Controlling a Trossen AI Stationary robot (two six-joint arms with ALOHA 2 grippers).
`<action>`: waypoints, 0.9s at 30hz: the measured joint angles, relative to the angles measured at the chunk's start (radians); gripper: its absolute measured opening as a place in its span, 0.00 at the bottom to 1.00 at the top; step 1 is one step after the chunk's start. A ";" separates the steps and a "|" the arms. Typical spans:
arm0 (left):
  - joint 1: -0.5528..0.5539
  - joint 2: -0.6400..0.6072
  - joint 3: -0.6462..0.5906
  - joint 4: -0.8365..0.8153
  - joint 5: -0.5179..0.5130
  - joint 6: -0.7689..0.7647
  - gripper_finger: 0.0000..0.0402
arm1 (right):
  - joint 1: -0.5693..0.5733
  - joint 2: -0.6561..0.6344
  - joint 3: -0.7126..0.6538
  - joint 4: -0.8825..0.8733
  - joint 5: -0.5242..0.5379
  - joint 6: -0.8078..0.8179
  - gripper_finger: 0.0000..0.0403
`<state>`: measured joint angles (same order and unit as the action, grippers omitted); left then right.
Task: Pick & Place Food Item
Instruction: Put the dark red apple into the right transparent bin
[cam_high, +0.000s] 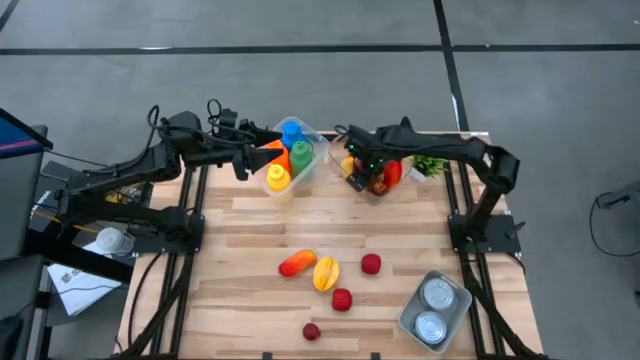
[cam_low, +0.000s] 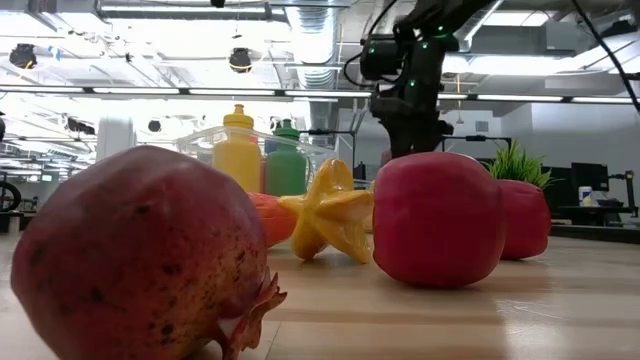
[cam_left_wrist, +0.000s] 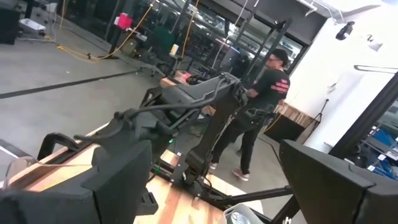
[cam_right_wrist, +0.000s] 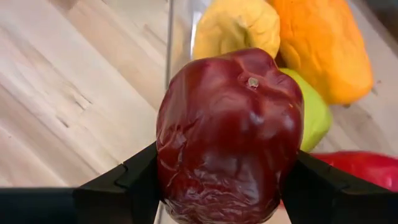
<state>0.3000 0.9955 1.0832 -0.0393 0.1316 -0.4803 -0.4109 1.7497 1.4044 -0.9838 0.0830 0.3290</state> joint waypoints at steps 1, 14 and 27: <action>0.000 0.000 0.000 0.001 -0.001 -0.003 0.85 | 0.001 0.009 0.000 0.003 0.000 0.000 0.62; 0.000 0.000 0.000 0.002 -0.001 -0.023 0.85 | -0.019 0.072 0.001 0.007 -0.003 -0.064 0.73; 0.000 0.000 0.000 -0.153 0.005 -0.007 0.85 | -0.036 0.033 0.008 0.004 -0.004 -0.094 0.96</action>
<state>0.3004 0.9955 1.0832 -0.1922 0.1368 -0.4869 -0.4473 1.7827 1.4121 -0.9794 0.0788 0.2352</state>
